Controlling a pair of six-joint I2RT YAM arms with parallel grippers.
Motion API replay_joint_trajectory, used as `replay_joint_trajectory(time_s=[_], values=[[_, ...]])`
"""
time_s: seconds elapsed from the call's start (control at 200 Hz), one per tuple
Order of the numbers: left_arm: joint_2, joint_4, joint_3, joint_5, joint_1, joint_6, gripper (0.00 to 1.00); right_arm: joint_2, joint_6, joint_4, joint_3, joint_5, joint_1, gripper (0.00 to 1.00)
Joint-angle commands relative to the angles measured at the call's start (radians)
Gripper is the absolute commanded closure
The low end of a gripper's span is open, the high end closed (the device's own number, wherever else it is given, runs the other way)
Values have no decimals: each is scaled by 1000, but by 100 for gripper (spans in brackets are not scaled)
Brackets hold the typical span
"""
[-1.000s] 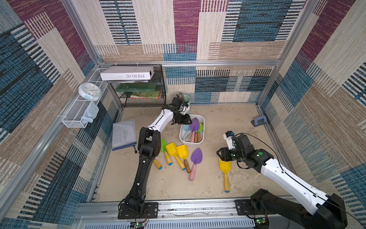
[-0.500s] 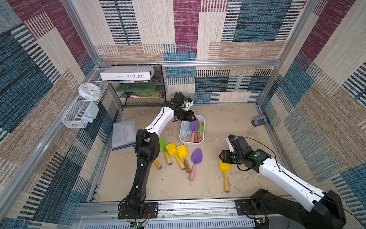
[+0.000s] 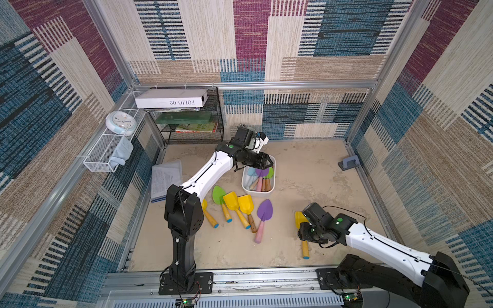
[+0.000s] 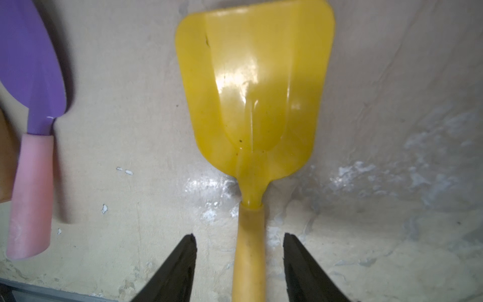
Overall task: Put the shovel into the storage box
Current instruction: Place the shovel in the storage box, then pick up the shovel from the center of the board.
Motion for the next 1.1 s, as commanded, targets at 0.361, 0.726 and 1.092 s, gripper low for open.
replay_joint_trajectory(time_s=[0.361,0.726,1.092], values=[[-131,102,-178,-19,-38,-41,47,112,189,4,-26,49,150,64],[-217,213,-348,34,-48,-121,47,111,109,-13,77,150,157,100],[-252,423,-522,141,-86,-182,42,155,-288,91,308,100,148,100]])
